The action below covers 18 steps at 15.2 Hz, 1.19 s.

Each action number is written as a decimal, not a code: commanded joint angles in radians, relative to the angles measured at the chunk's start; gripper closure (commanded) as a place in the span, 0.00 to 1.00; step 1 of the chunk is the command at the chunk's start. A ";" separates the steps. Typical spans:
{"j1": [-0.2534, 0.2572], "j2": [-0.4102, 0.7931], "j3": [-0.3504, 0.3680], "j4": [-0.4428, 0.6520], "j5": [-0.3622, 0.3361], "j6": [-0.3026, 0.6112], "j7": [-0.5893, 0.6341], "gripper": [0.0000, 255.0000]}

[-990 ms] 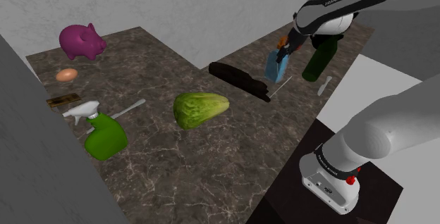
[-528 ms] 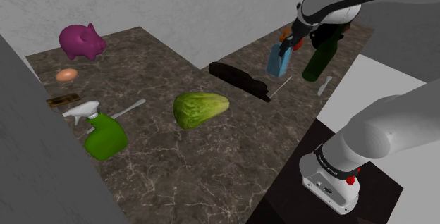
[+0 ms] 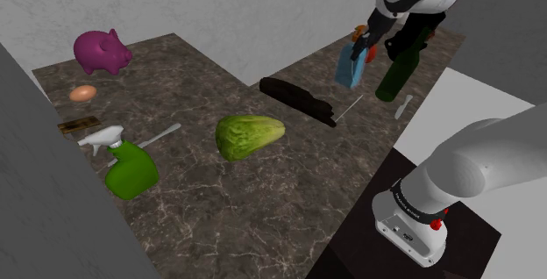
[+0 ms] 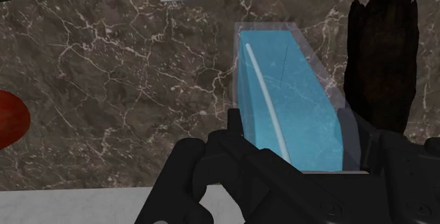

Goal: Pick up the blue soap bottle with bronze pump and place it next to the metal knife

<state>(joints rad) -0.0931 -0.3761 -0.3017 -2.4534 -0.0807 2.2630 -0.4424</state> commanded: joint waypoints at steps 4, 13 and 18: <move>-0.001 -0.024 0.008 0.051 -0.002 -0.075 0.005 1.00; 0.001 -0.052 0.021 0.150 -0.001 -0.201 0.012 1.00; 0.003 -0.058 0.027 0.212 0.001 -0.269 0.013 1.00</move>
<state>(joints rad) -0.0916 -0.4360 -0.2760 -2.2581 -0.0810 2.0088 -0.4294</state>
